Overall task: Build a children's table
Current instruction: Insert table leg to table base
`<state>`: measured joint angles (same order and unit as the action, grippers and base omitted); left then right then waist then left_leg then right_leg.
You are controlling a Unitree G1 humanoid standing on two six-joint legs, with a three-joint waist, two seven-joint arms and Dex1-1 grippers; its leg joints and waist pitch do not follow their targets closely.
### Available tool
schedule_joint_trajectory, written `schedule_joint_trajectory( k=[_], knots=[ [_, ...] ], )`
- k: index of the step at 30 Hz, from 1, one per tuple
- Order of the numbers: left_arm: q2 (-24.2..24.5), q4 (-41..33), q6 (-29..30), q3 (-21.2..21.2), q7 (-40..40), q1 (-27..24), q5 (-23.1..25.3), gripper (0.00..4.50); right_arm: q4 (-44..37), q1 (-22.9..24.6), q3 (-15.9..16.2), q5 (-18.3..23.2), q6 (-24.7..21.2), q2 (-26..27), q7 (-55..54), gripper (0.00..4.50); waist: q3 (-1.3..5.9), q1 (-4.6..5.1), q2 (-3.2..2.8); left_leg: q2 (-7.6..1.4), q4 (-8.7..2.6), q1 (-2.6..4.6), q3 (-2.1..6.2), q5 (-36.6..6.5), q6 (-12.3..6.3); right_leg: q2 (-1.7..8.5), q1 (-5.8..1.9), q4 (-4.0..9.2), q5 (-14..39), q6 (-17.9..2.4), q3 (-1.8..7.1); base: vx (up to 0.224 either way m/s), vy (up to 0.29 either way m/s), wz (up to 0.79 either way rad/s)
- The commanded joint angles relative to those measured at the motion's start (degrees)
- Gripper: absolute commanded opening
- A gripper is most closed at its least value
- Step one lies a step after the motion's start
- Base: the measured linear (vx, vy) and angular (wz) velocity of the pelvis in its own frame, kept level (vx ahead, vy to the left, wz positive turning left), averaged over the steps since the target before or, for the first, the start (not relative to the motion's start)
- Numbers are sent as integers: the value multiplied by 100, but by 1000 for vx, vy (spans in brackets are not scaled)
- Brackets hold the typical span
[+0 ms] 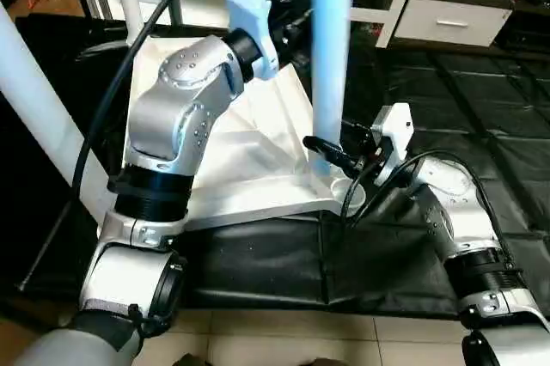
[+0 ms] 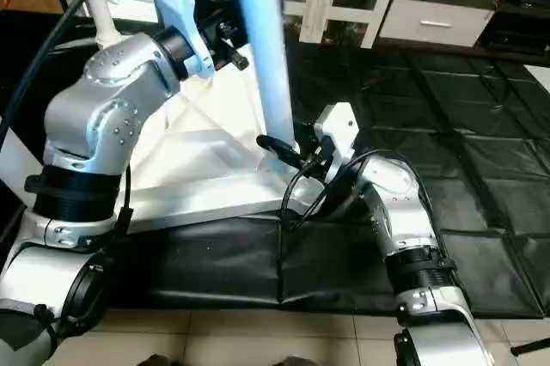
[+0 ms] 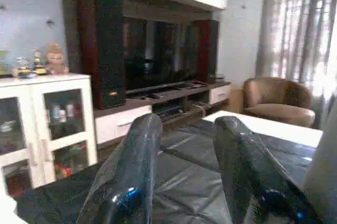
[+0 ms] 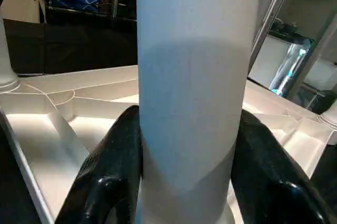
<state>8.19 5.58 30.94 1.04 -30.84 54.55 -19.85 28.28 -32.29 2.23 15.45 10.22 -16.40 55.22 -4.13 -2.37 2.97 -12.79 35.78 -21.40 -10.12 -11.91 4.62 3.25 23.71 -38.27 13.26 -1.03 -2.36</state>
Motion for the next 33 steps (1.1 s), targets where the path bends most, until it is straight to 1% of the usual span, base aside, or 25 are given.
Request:
schedule_joint_trajectory(
  k=[1, 6, 7, 8, 9, 10, 11, 12, 13, 14, 15, 16, 17, 18, 19, 20, 22, 23, 24, 25, 26, 30, 31, 32, 33],
  knots=[
    [-20, -272, 88, 151, -224, 47, -182, 189, 155, -101, -120, -27, -72, -63, -163, 186, 535, -19, 2, -10, -253, 41, -46, 408, -769, 310, -474, 312, -1580, -1894, 245, 0, 0, 0],
    [23, -344, 202, 95, -230, 62, -210, 189, 308, -204, -195, -29, -24, -31, -300, 186, 556, -9, -9, 1, -240, 37, -37, 573, -787, 295, -483, 283, -1880, -1928, 240, 0, 0, 0],
    [175, -78, -9, 35, -105, 46, 60, 189, 368, -335, -420, 181, -156, 54, -484, 186, 557, -9, -25, 4, -238, 39, -35, 590, -795, 292, -479, 282, -1920, -1917, 238, 0, 0, 0],
    [237, 22, -81, 18, -53, 32, 164, 189, 396, -387, -513, 275, -216, 80, -544, 186, 558, 1, -59, 3, -248, 50, -30, 581, -799, 298, -469, 291, -1916, -1919, 238, 0, 0, 0],
    [541, 289, -429, 144, 23, -122, 628, 189, 534, -522, -756, 507, -356, 90, -657, 186, 559, 3, -89, 2, -249, 51, -27, 557, -785, 298, -471, 284, -1902, -1923, 238, 0, 0, 0],
    [763, 451, -652, 249, 75, -238, 938, 189, 637, -614, -920, 660, -444, 92, -727, 186, 567, 16, -58, 9, -253, 54, -28, 473, -744, 282, -489, 298, -1779, -1854, 234, 0, 0, 0],
    [1034, 588, -876, 428, 7, -484, 1227, 189, 787, -697, -1112, 851, -611, 34, -758, 186, 568, 11, -75, 7, -251, 51, -18, 501, -736, 291, -490, 289, -1790, -1831, 235, 0, 0, 0],
    [1034, 588, -876, 428, 7, -484, 1227, 189, 787, -697, -1112, 851, -611, 34, -758, 186, 567, 11, -143, 13, -252, 51, -13, 506, -735, 287, -484, 289, -1793, -1804, 235, 0, 0, 0],
    [1202, 660, -992, 552, -55, -634, 1371, 189, 890, -752, -1220, 958, -713, -13, -766, 186, 567, 34, -124, 24, -253, 38, -25, 501, -709, 271, -498, 299, -1815, -1743, 235, 0, 0, 0],
    [1202, 660, -992, 552, -55, -634, 1371, 189, 890, -752, -1220, 958, -713, -13, -766, 186, 586, 26, -142, 23, -247, 41, -23, 552, -674, 271, -497, 284, -1856, -1732, 233, 0, 0, 0],
    [1394, 665, -1067, 703, -294, -896, 1425, 224, 1013, -776, -1305, 1066, -921, -109, -690, 186, 604, 11, -205, 17, -230, 68, -26, 603, -650, 275, -478, 267, -1954, -1765, 231, 0, 0, 0],
    [1651, 513, -1044, 896, -963, -1515, 1233, 224, 1251, -739, -1335, 1091, -1036, -278, -462, 186, 587, 35, -182, 18, -242, 37, -13, 654, -681, 274, -485, 257, -2040, -1823, 227, 0, 0, 0],
    [1834, 347, -1080, 1080, -1546, -2057, 1056, 224, 1422, -674, -1275, 1027, -1038, -412, -212, 186, 558, 44, -197, 14, -252, 33, -21, 570, -674, 276, -469, 277, -1981, -1856, 226, 0, 0, 0],
    [1899, 284, -1095, 1148, -1764, -2261, 990, 224, 1484, -648, -1249, 1000, -1033, -461, -118, 186, 560, 54, -185, 8, -256, 17, -25, 522, -677, 283, -472, 275, -1958, -1878, 229, 0, 0, 0],
    [1933, 224, -1121, 1229, -2021, -2546, 880, 231, 1526, -597, -1194, 956, -979, -506, 33, 186, 535, 63, -191, 12, -261, 27, -53, 432, -668, 262, -449, 295, -1861, -1857, 235, 0, 0, 0],
    [1937, 206, -1168, 1416, -2229, -2819, 830, 263, 1482, -528, -1127, 936, -990, -513, 192, 186, 554, 76, -214, 1, -250, 31, -49, 494, -706, 265, -437, 276, -1959, -1882, 232, 0, 0, 0],
    [1952, 240, -1245, 1523, -2317, -2896, 841, 267, 1482, -523, -1127, 915, -1014, -503, 221, 186, 549, 81, -210, -9, -245, 30, -47, 509, -810, 266, -406, 278, -1980, -1906, 218, 0, 0, 0],
    [1983, 264, -1283, 1708, -2471, -2981, 849, 267, 1512, -509, -1058, 823, -951, -514, 307, 186, 495, 97, -188, -12, -263, 16, -54, 297, -811, 271, -389, 311, -1672, -1914, 217, 0, 0, 0],
    [1939, 348, -1371, 1849, -2479, -3023, 915, 272, 1569, -525, -1020, 742, -852, -505, 321, 186, 473, 101, -190, -19, -279, 21, -54, 150, -783, 280, -382, 335, -1440, -1901, 216, 0, 0, 0],
    [1906, 389, -1416, 1863, -2450, -3027, 951, 302, 1581, -537, -1024, 743, -840, -496, 332, 186, 425, 111, -175, -28, -300, 42, -64, -157, -690, 289, -369, 387, -934, -1839, 227, 0, 0, 0],
    [1851, 457, -1490, 1887, -2402, -3033, 1012, 311, 1602, -557, -1032, 744, -821, -482, 351, 186, 418, 120, -172, -32, -308, 47, -62, -255, -604, 293, -377, 404, -678, -1783, 238, 0, 0, 0],
    [1595, 736, -1876, 1765, -2095, -2926, 1257, 323, 1611, -680, -1071, 843, -802, -405, 488, 186, 412, 153, -173, -23, -313, 39, -57, -309, -503, 288, -385, 429, -460, -1667, 242, 0, 0, 0],
    [1498, 896, -2094, 1732, -1975, -2788, 1362, 343, 1560, -700, -1047, 864, -785, -363, 600, 186, 400, 164, -166, -18, -318, 19, -48, -248, -535, 285, -384, 427, -524, -1636, 240, 0, 0, 0],
    [1517, 912, -2138, 1783, -2027, -2733, 1391, 356, 1503, -673, -1008, 855, -800, -357, 666, 186, 405, 166, -158, -17, -313, 32, -48, -223, -575, 288, -377, 426, -582, -1633, 241, 0, 0, 0],
    [1534, 909, -2145, 1813, -2061, -2713, 1406, 355, 1476, -658, -987, 852, -806, -357, 698, 186, 395, 171, -139, -18, -318, 16, -45, -187, -591, 292, -383, 417, -614, -1632, 240, 0, 0, 0]
  ],
)
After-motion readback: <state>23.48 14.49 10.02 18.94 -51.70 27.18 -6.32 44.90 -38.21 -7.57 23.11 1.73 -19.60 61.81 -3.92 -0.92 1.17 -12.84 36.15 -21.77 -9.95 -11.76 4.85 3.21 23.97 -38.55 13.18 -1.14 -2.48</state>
